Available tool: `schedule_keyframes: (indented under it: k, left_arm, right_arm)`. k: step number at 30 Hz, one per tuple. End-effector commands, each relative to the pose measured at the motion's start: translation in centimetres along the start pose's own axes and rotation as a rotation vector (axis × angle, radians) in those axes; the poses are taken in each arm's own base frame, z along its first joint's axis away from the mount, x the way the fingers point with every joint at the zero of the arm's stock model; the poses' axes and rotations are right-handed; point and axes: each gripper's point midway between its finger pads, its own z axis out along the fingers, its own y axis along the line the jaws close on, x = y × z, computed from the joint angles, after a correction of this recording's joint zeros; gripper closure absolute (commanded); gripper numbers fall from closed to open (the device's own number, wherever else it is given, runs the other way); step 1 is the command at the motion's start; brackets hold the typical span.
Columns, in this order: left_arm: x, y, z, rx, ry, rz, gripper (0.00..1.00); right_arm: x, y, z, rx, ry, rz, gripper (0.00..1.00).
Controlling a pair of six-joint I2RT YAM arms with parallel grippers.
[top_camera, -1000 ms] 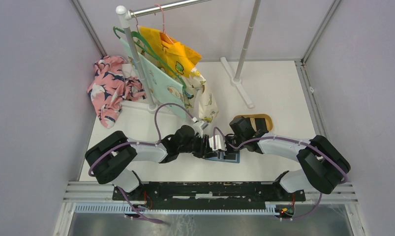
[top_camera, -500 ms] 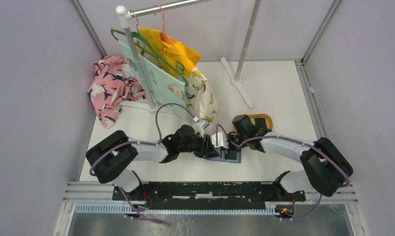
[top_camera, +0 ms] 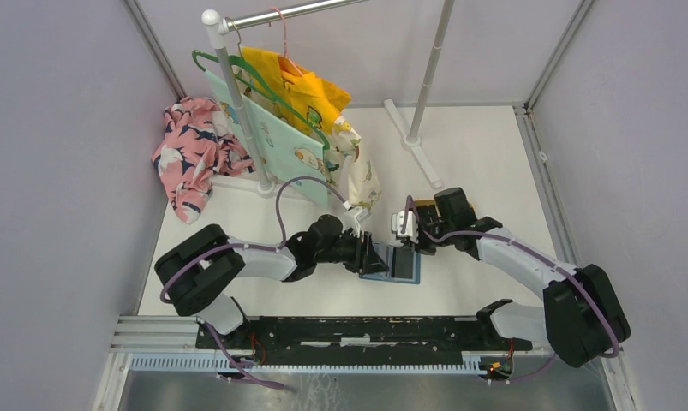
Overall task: Put the credit cards into the card holder
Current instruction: Turn over the card slot in the card holder.
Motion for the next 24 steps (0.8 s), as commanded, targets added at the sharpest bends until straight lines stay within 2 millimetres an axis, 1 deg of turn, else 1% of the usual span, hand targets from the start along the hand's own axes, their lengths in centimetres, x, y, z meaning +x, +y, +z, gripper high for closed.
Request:
schedule_keyframes:
  k: [1,6,9,13,17,20,21,22,24]
  left_arm:
    - [-1.6,-3.3,1.3,0.108,-0.025,0.017,0.47]
    - [-1.1,-4.9,2.8,0.138,-0.003,0.044,0.43]
    - [-0.8,-5.9,4.0,0.151,0.010,0.063,0.42]
    - [0.0,-6.2,4.8,0.153,0.030,0.073,0.41]
    - [-0.1,-6.3,4.6,0.148,0.016,0.096,0.41]
    - [-0.6,-6.5,3.8,0.143,-0.011,0.133,0.41]
    - [-0.8,-6.6,3.4,0.143,-0.026,0.150,0.41]
    - [-1.2,-6.8,3.0,0.142,-0.043,0.172,0.41]
    - [-1.6,-6.9,2.0,0.129,-0.069,0.217,0.41]
  right_arm:
    - [-2.8,-2.4,-2.5,0.064,-0.112,-0.022,0.74]
    - [-2.6,-4.2,-4.7,0.135,-0.132,0.014,0.73]
    - [-2.3,-5.3,-5.8,0.190,-0.143,0.068,0.72]
    - [-2.1,-6.1,-6.9,0.235,-0.163,0.108,0.70]
    - [-1.9,-7.2,-8.3,0.299,-0.185,0.149,0.69]
    - [-1.8,-8.0,-9.4,0.351,-0.207,0.169,0.67]
    - [-1.8,-8.2,-9.8,0.368,-0.217,0.178,0.65]
    - [-1.8,-8.6,-10.4,0.394,-0.224,0.191,0.61]
    - [-1.8,-9.2,-11.4,0.440,-0.243,0.210,0.50]
